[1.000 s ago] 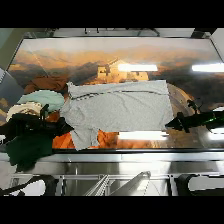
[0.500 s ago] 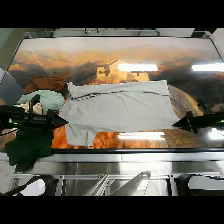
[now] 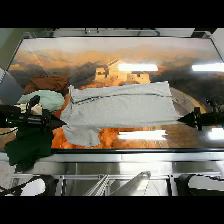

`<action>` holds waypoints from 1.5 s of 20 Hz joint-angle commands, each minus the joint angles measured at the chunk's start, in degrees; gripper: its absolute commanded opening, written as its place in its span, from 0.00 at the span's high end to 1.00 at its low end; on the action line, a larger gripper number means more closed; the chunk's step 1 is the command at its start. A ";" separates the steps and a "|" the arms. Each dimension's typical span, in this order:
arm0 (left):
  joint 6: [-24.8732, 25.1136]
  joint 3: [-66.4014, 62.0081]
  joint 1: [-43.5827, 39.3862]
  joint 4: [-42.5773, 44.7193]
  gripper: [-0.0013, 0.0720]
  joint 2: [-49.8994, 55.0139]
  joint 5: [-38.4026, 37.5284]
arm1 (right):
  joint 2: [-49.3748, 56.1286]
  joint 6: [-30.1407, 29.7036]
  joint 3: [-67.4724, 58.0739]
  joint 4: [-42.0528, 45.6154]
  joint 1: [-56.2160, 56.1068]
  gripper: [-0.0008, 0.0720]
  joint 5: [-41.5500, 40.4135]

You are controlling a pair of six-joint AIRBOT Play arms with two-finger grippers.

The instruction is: Fold the shirts.

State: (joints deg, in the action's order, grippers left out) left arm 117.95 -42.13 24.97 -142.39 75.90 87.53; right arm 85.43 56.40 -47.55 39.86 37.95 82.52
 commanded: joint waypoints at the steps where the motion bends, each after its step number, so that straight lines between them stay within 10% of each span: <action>1: -0.76 -3.67 0.46 -0.24 0.96 0.48 0.35 | -0.04 -1.16 -2.34 -7.13 -1.14 0.97 -0.07; 24: -14.08 -65.05 -13.81 -0.07 0.96 46.03 -1.66 | 21.86 -6.36 -23.71 -14.64 -16.11 0.97 -26.62; 26: -14.08 -68.35 -14.49 -0.09 0.34 47.80 0.28 | 21.70 -6.62 -23.76 -14.62 -16.09 0.83 -25.99; 27: -14.53 -70.05 -14.47 -0.15 0.07 48.24 2.01 | 21.35 -7.15 -23.87 -14.58 -15.96 0.52 -24.20; 30: -16.72 -75.21 -13.44 -2.43 0.01 48.17 9.99 | 18.14 -8.22 -26.18 -10.62 -13.81 0.44 -16.79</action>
State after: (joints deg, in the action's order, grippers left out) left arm 102.78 -112.31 11.20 -142.71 123.09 90.61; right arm 105.71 49.39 -71.99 26.68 22.72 59.92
